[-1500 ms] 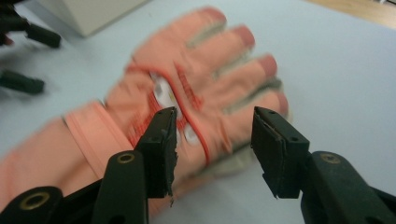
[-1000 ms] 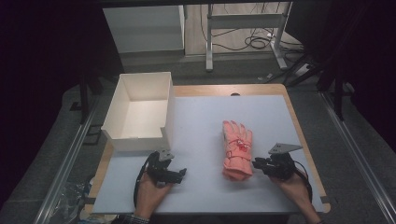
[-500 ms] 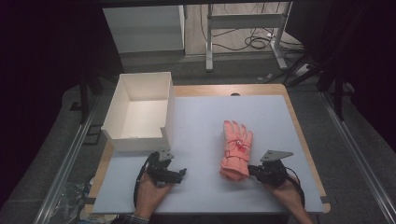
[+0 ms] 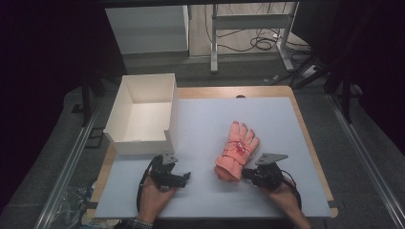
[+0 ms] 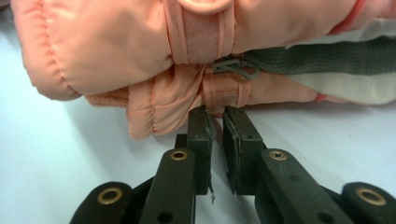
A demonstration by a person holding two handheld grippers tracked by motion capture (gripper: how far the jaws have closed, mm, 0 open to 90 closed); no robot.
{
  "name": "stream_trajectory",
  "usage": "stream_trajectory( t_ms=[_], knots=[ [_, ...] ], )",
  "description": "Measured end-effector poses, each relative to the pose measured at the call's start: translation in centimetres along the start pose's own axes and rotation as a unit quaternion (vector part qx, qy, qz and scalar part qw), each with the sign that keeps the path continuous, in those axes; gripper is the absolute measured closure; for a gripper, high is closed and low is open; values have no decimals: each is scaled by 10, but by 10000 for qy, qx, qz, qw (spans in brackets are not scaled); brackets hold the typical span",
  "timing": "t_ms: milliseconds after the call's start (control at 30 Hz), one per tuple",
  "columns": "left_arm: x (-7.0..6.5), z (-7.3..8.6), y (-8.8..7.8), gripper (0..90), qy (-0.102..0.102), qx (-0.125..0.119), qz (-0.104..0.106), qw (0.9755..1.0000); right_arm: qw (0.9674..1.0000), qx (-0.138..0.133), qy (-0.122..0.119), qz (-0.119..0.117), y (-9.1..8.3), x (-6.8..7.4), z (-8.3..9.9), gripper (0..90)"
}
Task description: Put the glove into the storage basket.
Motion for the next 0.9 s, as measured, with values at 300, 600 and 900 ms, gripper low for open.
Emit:
stream_trajectory(
  t_ms=[300, 600, 900],
  knots=[
    [0, 0, 0, 50, 4, 1, 0, 10000, 10000, -1, -37, -21, 9, 6, -11, 804],
    [0, 0, 0, 49, 0, 3, 1, 10000, 9999, 41, -122, 59, 20, 12, -25, 804],
    [0, 0, 0, 49, 6, 8, -1, 10000, 9998, 68, -166, 112, 29, 16, -36, 804]
  ],
)
Point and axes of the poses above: each handheld gripper's, and its own axes: y roughly forward along the jaws, z roughly out of its underside, x roughly to its left, the point moved 10 cm from there along y, roughly forward along the jaws, and after that the axes turned 13 degrees about x, right-handed, at the moved point
